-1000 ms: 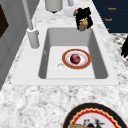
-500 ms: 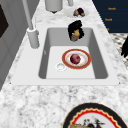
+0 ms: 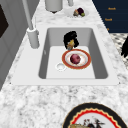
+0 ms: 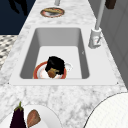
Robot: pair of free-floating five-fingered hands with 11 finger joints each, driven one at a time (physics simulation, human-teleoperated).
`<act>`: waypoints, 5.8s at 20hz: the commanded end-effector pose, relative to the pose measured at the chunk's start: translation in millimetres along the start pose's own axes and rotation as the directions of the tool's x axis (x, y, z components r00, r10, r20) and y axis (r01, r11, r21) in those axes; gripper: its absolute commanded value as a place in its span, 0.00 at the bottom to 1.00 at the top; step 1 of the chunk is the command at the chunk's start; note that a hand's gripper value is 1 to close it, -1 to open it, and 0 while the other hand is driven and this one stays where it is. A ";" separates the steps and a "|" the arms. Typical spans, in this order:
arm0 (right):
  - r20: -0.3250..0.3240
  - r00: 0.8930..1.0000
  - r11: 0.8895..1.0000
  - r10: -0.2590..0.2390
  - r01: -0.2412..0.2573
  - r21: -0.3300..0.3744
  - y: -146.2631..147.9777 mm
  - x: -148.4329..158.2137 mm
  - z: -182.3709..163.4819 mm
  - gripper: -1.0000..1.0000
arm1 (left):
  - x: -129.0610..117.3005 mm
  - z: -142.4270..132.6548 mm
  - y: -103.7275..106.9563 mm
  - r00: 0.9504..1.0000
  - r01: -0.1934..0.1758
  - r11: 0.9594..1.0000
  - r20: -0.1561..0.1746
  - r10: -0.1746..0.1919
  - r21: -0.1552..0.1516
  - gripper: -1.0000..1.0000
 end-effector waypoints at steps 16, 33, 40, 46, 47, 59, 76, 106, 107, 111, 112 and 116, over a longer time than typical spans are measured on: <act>0.018 1.000 1.000 -0.005 0.005 -0.021 56.2 10.1 -47.1 1.00 | 0.0 0.0 0.0 1.000 0.000 1.000 0.000 0.000 0.000 0.50; 0.019 0.999 0.999 0.028 -0.028 0.034 25.2 13.2 -30.4 0.00 | 0.0 0.0 0.0 1.000 0.000 1.000 0.000 0.000 0.000 0.50; 0.022 0.999 0.999 0.031 -0.031 0.021 6.4 1.1 -18.8 0.00 | 0.0 0.0 0.0 1.000 0.000 1.000 0.000 0.000 0.000 0.50; 0.034 0.999 1.000 0.011 -0.012 0.015 -9.2 -14.7 -5.4 0.00 | 0.0 0.0 0.0 1.000 0.000 1.000 0.000 0.000 0.000 0.50; 0.033 0.999 1.000 0.013 -0.014 0.019 -12.8 -15.9 -2.9 0.00 | 0.0 0.0 0.0 1.000 0.000 1.000 0.000 0.000 0.000 0.50; 0.040 0.999 0.999 0.001 -0.003 0.036 -75.9 -43.6 38.3 0.00 | 0.0 0.0 0.0 1.000 0.000 1.000 0.000 0.000 0.000 0.50; 0.093 0.995 0.999 -0.045 0.043 0.026 -117.6 -122.4 82.4 0.00 | 0.0 0.0 0.0 1.000 0.000 1.000 0.000 0.000 0.000 0.50; 0.083 0.992 0.985 -0.095 0.082 0.149 -129.9 -346.4 97.0 0.00 | 0.0 0.0 0.0 1.000 0.000 1.000 0.000 0.000 0.000 0.50; 0.087 0.991 0.984 -0.104 0.090 0.151 -128.3 -352.9 96.0 0.00 | 0.0 0.0 0.0 1.000 0.000 1.000 0.000 0.000 0.000 0.50; 0.047 0.991 0.971 -0.122 0.109 0.211 -149.8 -346.5 88.8 0.00 | 0.0 0.0 0.0 1.000 0.000 1.000 0.000 0.000 0.000 0.50; 0.024 0.994 0.967 -0.111 0.102 0.234 -151.9 -349.3 88.3 0.00 | 0.0 0.0 0.0 1.000 0.000 1.000 0.000 0.000 0.000 0.50; -0.012 0.996 0.957 -0.084 0.083 0.277 -150.6 -377.4 110.1 0.00 | 0.0 0.0 0.0 1.000 0.000 1.000 0.000 0.000 0.000 0.50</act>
